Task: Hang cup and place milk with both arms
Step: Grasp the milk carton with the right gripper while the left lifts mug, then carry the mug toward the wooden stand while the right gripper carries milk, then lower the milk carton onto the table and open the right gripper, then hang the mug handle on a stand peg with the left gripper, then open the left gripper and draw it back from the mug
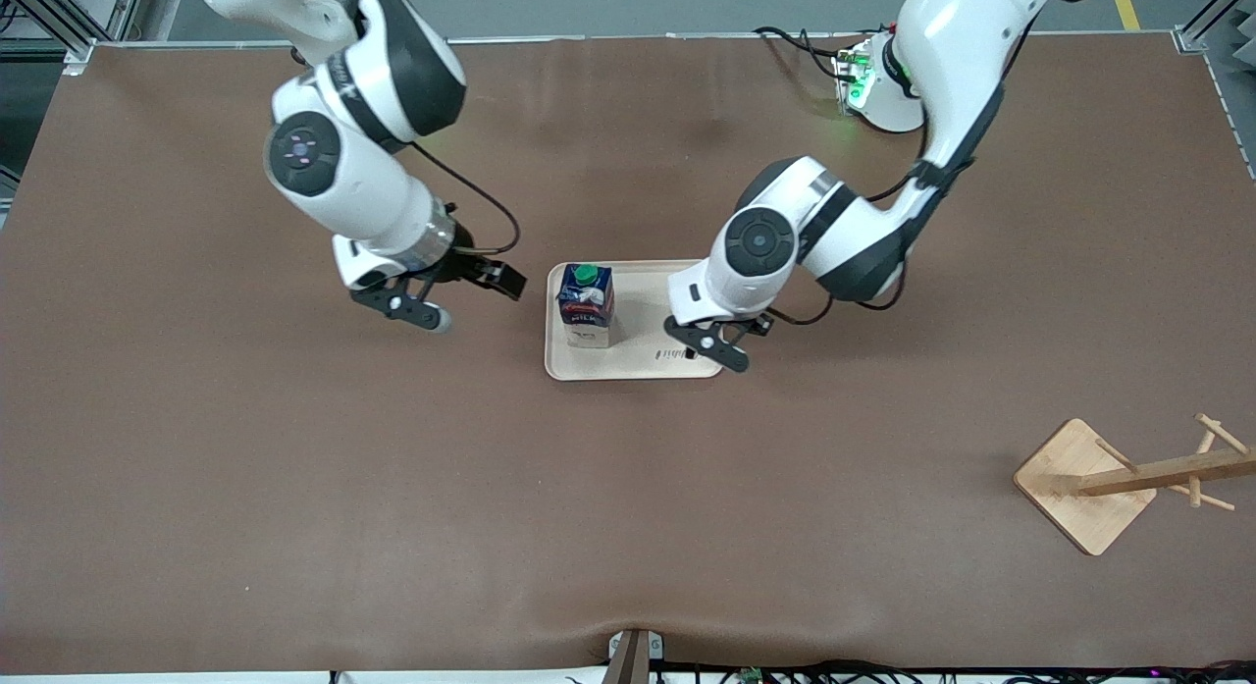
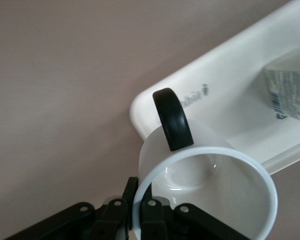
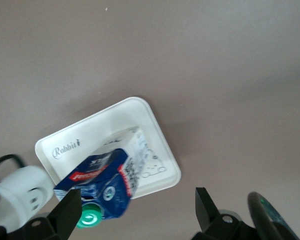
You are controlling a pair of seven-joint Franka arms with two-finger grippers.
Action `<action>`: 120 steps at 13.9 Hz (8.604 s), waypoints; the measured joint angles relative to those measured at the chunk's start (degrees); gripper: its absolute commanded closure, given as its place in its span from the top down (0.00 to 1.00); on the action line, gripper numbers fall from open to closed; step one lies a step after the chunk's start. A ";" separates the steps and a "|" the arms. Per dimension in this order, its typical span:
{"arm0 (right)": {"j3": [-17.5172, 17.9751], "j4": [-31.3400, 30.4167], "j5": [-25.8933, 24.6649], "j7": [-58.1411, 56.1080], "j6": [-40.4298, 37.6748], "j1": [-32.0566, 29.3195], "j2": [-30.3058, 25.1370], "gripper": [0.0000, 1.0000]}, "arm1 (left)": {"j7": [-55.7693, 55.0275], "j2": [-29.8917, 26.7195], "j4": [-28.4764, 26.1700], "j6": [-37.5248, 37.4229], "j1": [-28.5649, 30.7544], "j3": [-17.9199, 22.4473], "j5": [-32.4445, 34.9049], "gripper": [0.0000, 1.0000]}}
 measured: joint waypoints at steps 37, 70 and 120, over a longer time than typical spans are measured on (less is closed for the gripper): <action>-3.40 1.79 -18.25 -23.60 -16.90 -23.67 -1.44 0.00 | 37.25 -8.15 14.92 -19.30 35.39 1.76 1.95 0.00; -0.89 24.33 -13.73 -50.17 -30.94 -35.58 -0.75 1.00 | 44.16 -7.30 16.70 -17.59 37.73 3.81 1.95 0.00; 0.39 20.05 -15.21 -51.48 -36.75 -34.30 -13.21 1.00 | 11.89 -7.71 20.91 -22.49 39.59 -7.84 0.14 1.00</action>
